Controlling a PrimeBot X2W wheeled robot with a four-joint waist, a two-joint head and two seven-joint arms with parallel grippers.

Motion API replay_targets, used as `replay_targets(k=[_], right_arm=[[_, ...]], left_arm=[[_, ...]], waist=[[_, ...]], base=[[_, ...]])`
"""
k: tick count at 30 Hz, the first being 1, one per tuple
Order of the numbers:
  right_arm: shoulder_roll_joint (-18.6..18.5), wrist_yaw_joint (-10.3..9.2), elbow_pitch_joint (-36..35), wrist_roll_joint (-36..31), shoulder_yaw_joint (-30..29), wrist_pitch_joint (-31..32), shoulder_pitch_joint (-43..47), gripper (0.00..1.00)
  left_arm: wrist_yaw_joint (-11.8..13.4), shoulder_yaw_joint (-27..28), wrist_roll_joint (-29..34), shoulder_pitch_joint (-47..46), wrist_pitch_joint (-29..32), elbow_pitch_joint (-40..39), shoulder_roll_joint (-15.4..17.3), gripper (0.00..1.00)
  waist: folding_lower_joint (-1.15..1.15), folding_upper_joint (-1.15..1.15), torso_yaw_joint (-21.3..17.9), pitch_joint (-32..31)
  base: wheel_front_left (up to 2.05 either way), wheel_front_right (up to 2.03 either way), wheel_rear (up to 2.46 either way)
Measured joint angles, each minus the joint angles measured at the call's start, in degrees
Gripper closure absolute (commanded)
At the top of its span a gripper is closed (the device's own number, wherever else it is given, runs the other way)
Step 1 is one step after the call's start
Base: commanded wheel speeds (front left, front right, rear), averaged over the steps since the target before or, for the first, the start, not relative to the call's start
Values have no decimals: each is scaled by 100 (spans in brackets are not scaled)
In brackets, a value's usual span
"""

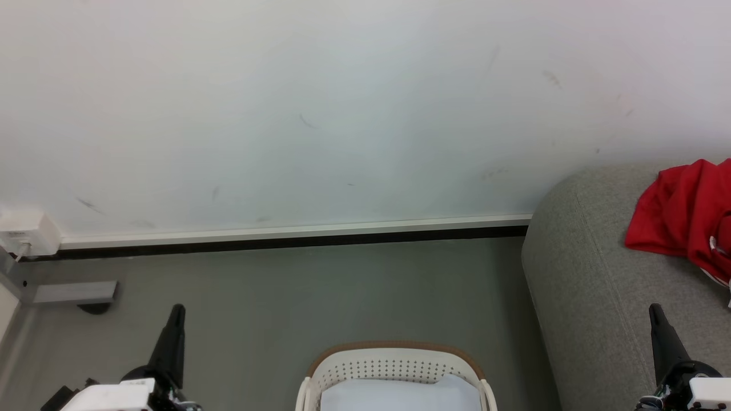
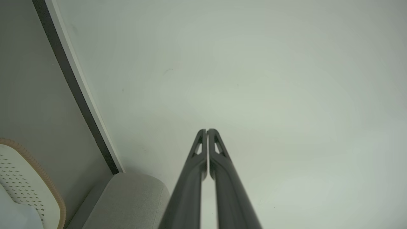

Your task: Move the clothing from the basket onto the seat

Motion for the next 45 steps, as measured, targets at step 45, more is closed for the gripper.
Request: replay_targets(k=[45], right_arm=[[4, 0, 0, -1, -8, 2, -1, 100]], left_arm=[[-1, 0, 0, 0, 0, 0, 0, 100]], waist=[[0, 0, 0, 0]], base=[[0, 0, 0]])
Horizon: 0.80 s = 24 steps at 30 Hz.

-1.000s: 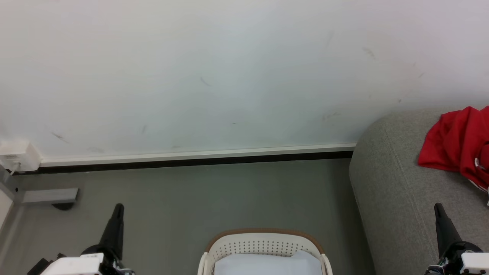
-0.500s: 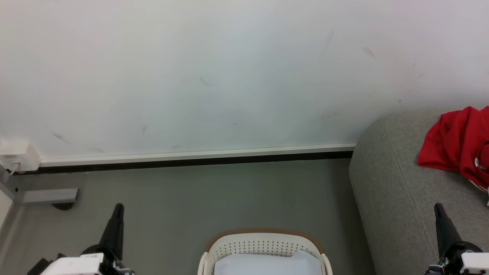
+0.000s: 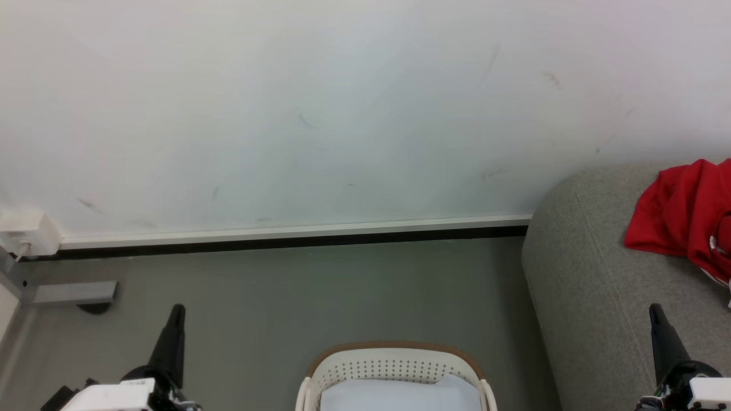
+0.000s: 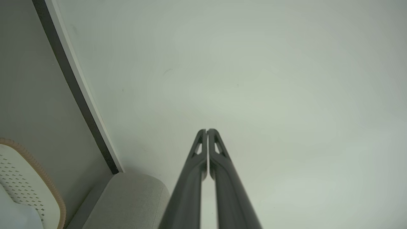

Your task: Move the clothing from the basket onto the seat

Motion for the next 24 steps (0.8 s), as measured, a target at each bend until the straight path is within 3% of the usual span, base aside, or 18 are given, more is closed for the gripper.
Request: replay_targets(k=[24], right_arm=[[1, 0, 0, -1, -2, 3, 0, 100]], left_arm=[[1, 0, 0, -1, 0, 0, 0, 100]], waist=[[0, 0, 0, 0]], base=[[0, 0, 0]])
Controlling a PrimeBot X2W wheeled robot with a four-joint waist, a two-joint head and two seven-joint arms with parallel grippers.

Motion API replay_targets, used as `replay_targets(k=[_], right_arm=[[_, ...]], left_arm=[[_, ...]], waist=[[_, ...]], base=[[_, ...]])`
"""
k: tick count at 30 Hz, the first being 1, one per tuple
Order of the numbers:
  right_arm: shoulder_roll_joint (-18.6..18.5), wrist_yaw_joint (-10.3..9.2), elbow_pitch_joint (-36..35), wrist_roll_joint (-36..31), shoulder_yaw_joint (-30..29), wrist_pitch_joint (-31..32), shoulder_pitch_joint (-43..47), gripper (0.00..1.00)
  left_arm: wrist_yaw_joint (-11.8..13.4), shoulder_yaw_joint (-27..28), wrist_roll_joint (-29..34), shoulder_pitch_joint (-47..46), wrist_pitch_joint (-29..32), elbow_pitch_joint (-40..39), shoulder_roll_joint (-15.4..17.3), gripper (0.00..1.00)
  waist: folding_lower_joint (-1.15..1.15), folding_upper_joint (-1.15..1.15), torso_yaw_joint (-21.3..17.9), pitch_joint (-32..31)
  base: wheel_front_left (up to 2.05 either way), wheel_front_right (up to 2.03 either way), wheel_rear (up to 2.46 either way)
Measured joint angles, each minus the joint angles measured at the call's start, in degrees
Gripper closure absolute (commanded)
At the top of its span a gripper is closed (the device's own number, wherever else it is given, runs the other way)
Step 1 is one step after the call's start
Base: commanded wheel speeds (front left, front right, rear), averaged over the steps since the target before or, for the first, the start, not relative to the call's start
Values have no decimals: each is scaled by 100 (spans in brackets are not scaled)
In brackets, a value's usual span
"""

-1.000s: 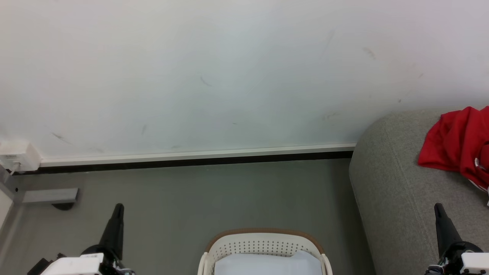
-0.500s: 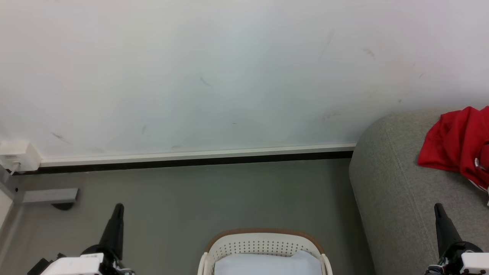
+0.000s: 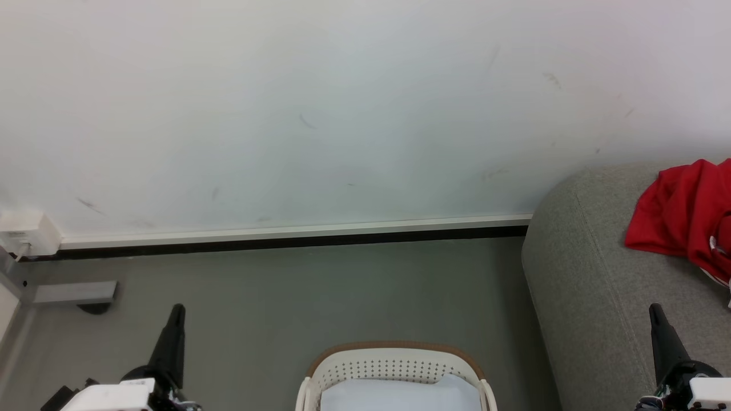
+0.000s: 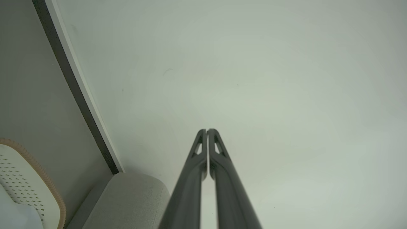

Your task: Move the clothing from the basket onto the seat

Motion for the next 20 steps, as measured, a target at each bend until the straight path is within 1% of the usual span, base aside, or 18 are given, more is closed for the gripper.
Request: replay_targets(k=[20], right_arm=[[1, 0, 0, 0, -1, 0, -1, 100]], left_arm=[[0, 0, 0, 0, 0, -1, 0, 100]], waist=[[0, 0, 0, 0]], base=[[0, 0, 0]])
